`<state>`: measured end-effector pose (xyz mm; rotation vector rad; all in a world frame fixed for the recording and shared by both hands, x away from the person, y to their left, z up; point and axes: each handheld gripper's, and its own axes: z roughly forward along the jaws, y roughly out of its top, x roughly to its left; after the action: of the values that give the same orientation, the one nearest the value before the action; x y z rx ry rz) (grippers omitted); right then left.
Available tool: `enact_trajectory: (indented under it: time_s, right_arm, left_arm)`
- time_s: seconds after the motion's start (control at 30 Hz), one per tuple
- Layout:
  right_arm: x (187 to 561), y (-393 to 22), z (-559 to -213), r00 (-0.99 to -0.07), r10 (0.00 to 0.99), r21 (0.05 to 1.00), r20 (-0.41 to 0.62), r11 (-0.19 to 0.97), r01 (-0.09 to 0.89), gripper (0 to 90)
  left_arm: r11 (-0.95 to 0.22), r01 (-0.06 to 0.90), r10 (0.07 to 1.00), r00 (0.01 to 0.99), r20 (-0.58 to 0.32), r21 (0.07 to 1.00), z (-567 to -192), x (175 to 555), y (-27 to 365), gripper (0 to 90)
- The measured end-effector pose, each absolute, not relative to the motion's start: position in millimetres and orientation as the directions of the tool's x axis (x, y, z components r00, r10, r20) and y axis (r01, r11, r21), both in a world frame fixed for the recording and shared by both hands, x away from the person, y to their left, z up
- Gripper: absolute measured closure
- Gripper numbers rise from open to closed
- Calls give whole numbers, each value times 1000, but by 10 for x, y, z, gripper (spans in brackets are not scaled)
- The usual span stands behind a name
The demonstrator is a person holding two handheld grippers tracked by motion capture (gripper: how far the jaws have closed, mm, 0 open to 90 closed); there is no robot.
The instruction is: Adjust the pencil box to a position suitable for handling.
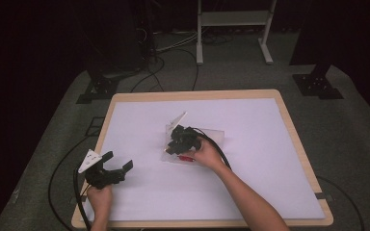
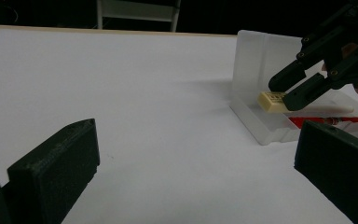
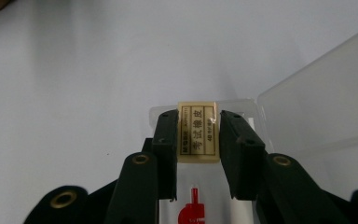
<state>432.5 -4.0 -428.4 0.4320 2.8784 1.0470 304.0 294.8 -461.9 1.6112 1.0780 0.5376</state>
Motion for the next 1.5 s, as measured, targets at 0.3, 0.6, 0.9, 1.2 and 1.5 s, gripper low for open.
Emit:
enact_trajectory:
  time_s: [0.3, 0.6, 0.9, 1.2, 1.5]
  right_arm:
    - [4367, -22, -4357, -957, 282, 623, 65, 738, 260, 678]
    - [4388, 5, -4412, -959, 274, 618, 67, 743, 255, 677]
    - [4394, 7, -4434, -957, 277, 615, 82, 742, 267, 676]
    - [4394, 13, -4453, -958, 272, 618, 94, 739, 270, 668]
    - [4330, -52, -4348, -960, 264, 640, 92, 723, 260, 629]
  left_arm:
    - [-19, 369, 854, 489, -177, 929, -4619, 3038, 2946, 0]
    - [-18, 369, 853, 491, -179, 929, -4619, 3036, 2946, 0]
    - [-18, 369, 853, 491, -179, 929, -4619, 3036, 2943, 0]
    - [-22, 367, 852, 493, -175, 930, -4619, 3035, 2941, 0]
    - [-23, 369, 853, 492, -174, 929, -4620, 3036, 2935, 0]
